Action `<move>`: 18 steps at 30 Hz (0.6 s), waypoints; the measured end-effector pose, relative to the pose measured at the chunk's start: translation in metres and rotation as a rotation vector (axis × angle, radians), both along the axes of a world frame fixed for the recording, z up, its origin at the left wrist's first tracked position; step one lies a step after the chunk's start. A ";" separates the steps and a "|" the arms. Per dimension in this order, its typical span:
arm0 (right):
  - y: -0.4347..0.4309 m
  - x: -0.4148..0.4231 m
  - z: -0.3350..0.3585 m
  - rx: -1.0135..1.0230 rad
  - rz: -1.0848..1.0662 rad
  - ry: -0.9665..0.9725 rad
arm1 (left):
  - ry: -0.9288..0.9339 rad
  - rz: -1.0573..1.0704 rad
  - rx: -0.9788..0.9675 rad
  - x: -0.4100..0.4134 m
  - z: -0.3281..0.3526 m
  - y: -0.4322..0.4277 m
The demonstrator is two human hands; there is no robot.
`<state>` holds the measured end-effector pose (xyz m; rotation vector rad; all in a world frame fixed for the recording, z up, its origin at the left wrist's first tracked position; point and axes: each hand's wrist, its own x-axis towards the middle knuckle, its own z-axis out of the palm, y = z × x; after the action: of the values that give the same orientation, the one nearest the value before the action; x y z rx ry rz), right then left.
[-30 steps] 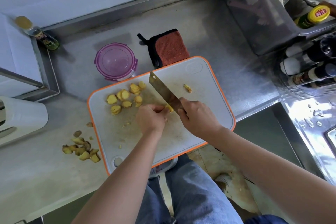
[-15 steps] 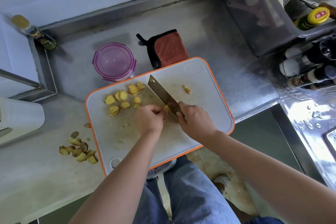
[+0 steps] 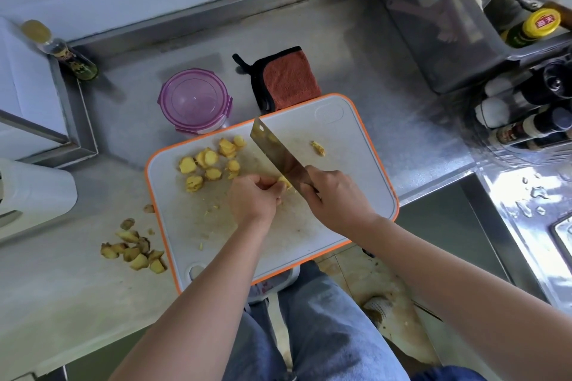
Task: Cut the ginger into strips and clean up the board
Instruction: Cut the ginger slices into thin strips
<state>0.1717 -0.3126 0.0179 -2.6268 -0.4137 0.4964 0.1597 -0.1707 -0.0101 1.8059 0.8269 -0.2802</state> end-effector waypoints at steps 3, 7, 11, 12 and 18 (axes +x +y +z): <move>0.001 0.000 -0.001 -0.031 0.011 0.022 | -0.006 -0.003 -0.005 0.000 0.000 0.000; 0.000 -0.009 0.001 -0.052 0.013 0.043 | -0.006 0.008 -0.017 0.000 -0.002 0.001; 0.001 -0.012 -0.002 -0.077 0.005 0.064 | -0.019 0.003 -0.005 0.000 -0.003 0.000; 0.003 -0.010 -0.003 -0.086 0.004 0.071 | -0.023 0.003 -0.005 0.000 -0.003 0.000; 0.005 -0.011 -0.013 -0.092 -0.037 0.051 | -0.034 0.003 0.009 -0.001 -0.008 -0.001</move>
<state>0.1609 -0.3073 0.0053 -2.6981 -0.3324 0.5818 0.1590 -0.1713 -0.0185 1.8129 0.8085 -0.2431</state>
